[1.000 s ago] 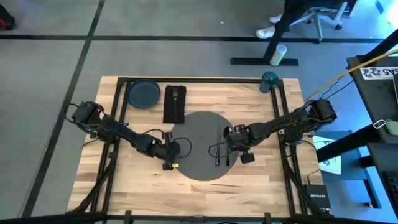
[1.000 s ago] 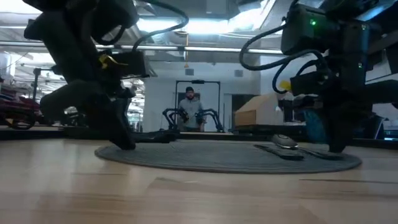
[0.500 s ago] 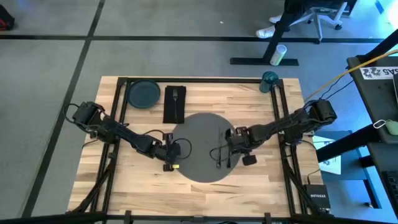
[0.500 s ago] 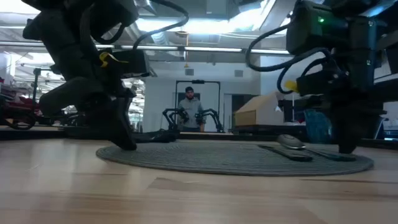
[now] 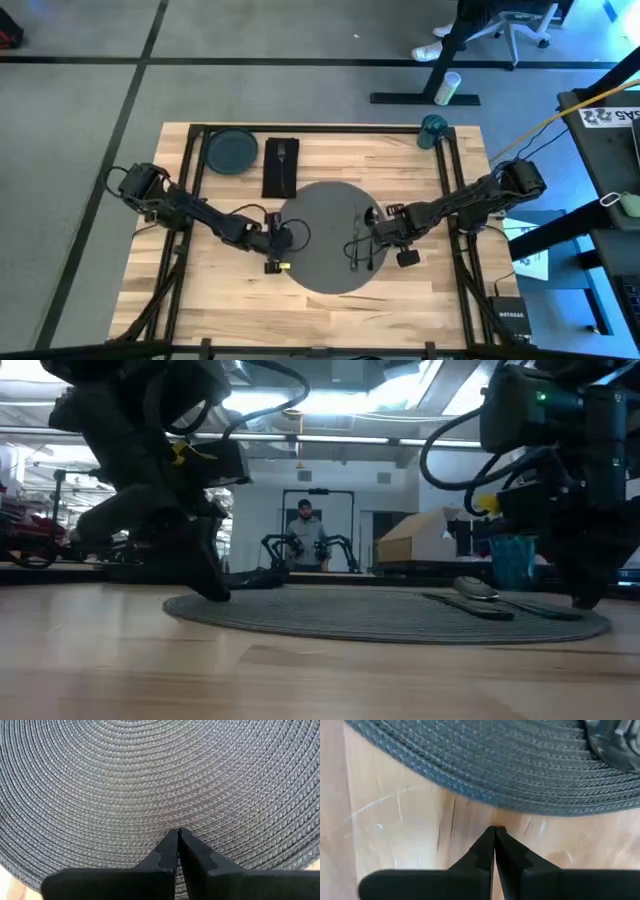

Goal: Set table place
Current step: Put the green plate on the gray tablemat to the left of the black table knife

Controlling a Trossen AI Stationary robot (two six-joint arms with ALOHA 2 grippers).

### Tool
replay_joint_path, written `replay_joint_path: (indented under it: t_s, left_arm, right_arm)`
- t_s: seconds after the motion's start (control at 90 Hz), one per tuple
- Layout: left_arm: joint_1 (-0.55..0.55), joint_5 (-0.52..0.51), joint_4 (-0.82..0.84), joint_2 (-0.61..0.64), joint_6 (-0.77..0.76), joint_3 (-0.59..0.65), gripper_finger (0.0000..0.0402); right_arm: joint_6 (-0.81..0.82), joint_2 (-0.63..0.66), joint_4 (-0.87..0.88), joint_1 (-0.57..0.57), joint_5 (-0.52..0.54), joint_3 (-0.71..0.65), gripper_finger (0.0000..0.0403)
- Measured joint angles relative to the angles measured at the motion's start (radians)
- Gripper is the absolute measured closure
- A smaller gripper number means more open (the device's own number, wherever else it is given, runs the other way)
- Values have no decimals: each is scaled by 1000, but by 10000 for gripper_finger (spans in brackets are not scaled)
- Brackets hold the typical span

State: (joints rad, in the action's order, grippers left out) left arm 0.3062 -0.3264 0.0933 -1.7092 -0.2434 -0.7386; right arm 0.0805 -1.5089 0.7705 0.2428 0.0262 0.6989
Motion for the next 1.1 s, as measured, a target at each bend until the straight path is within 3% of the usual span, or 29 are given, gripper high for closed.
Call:
replay_joint_path:
  t_s: [0.278, 0.522, 0.7, 0.956, 1.1]
  left_arm:
    - [-16, 17, 13, -5, 74, -78, 401]
    - [-37, 9, 68, -4, 118, -142, 401]
    - [-67, -2, 328, -3, 97, -279, 401]
    - [-138, -208, 858, 0, -18, -469, 401]
    - [-231, -244, 1131, 1, -126, -490, 401]
  right_arm:
    - [51, 114, 91, -1, 36, -33, 403]
    - [53, 170, 70, -1, 70, -30, 403]
    - [53, 209, 62, -1, 107, -29, 403]
    - [27, 222, -6, -1, 140, -28, 403]
    - [9, 222, -55, -1, 141, -27, 403]
